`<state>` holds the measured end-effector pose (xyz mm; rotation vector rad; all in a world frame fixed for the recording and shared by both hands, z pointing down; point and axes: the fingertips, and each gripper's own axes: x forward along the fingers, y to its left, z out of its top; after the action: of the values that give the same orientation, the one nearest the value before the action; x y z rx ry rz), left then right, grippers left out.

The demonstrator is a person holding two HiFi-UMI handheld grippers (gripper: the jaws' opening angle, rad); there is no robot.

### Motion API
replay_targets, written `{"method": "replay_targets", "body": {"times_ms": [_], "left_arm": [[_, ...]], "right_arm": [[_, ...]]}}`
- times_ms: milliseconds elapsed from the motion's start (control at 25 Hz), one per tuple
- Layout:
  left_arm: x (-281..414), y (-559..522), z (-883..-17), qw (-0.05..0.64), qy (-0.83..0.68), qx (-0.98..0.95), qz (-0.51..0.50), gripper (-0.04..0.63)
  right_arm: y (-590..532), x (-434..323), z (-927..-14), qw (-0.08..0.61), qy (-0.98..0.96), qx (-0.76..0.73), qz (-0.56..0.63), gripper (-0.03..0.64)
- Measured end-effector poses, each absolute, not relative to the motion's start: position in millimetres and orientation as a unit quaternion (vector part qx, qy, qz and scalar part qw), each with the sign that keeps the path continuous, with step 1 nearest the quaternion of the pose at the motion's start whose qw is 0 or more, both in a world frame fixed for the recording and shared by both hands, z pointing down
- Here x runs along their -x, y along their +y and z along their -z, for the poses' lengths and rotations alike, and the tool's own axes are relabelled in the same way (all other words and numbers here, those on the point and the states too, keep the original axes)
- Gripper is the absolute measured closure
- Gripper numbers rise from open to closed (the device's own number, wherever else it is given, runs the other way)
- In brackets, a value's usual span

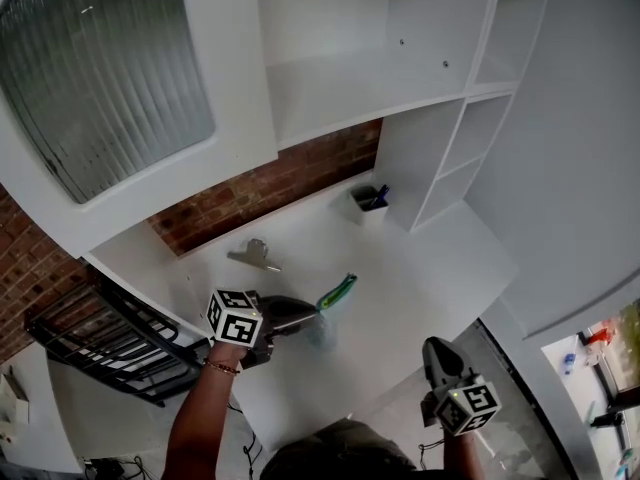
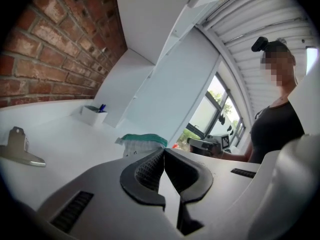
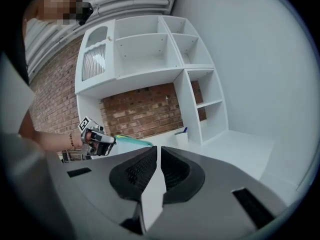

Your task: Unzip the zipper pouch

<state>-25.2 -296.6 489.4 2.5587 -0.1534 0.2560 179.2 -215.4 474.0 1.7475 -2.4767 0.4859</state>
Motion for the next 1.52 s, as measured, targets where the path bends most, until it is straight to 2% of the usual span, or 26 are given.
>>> {"method": "replay_targets", "body": {"times_ms": [520,880,1160,1520], "left_arm": [[11.2,-401.0,-507.2,0.199,-0.158,-0.955,-0.153,0.592],[9.3,-404.4,-530.0,0.281,-0.189,-0.938,-0.073,0.591],[9.7,-397.4,-562.5,0.343,-0.198,-0.917,-0.053,0.591],[-7.0,-374.5,-583.7,0.379,-0.169,-0.906,-0.081,0.591]], "right_arm": [[-210.2,-169.2,-495.0,0.066,-0.808,-0.563,-0.161,0.594],[-215.1,-178.2,-497.1,0.064,-0.803,-0.57,-0.164,0.594],[-211.4,-182.4,-503.2,0.074,-0.798,-0.574,-0.167,0.594],[-217.2,-181.2,-500.4,0.073,-0.799,-0.574,-0.162,0.594]]}}
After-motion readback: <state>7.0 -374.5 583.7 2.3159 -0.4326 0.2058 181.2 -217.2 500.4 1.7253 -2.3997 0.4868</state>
